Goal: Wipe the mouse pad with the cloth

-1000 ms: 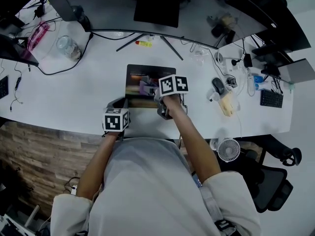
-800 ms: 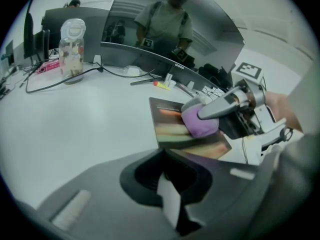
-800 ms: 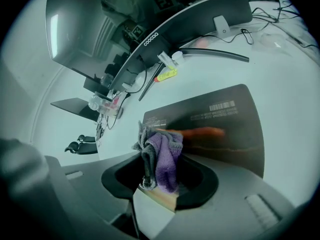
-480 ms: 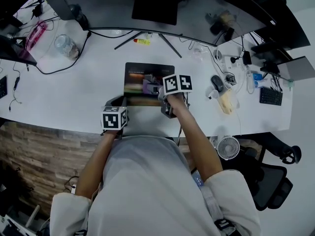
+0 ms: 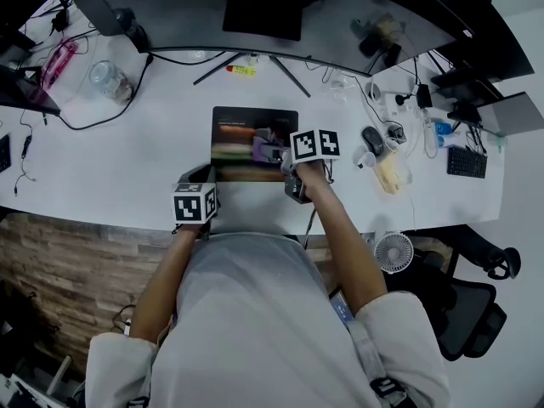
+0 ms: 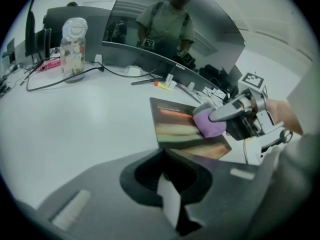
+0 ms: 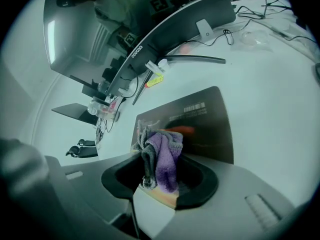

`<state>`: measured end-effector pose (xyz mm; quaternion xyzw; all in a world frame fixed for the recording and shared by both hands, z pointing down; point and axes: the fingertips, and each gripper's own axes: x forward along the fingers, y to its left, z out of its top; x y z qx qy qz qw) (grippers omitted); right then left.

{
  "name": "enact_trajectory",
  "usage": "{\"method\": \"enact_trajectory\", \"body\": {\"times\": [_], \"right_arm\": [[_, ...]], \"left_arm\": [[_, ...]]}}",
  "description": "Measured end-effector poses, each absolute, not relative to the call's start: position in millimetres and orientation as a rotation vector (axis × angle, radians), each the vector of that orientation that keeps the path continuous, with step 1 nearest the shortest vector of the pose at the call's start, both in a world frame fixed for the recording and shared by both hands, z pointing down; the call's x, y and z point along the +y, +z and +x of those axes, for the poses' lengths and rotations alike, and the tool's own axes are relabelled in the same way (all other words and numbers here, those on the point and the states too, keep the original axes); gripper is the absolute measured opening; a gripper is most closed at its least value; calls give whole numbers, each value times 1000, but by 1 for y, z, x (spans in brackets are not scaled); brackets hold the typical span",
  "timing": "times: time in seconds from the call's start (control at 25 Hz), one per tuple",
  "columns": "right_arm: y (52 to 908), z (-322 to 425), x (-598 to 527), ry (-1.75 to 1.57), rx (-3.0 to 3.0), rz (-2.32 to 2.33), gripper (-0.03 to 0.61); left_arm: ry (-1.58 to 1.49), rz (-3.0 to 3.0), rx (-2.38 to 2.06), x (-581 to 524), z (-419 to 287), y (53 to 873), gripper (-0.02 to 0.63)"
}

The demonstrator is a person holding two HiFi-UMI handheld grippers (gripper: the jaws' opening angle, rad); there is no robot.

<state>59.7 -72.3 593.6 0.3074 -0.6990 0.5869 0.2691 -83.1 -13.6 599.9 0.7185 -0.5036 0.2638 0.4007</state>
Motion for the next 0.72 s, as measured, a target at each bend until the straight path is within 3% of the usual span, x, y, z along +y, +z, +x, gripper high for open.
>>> {"method": "enact_trajectory", "body": {"times": [0.72], "right_arm": [[594, 95, -71, 1572, -1868, 852, 178]], "left_arm": [[666, 1819, -1274, -13, -84, 600, 0]]}}
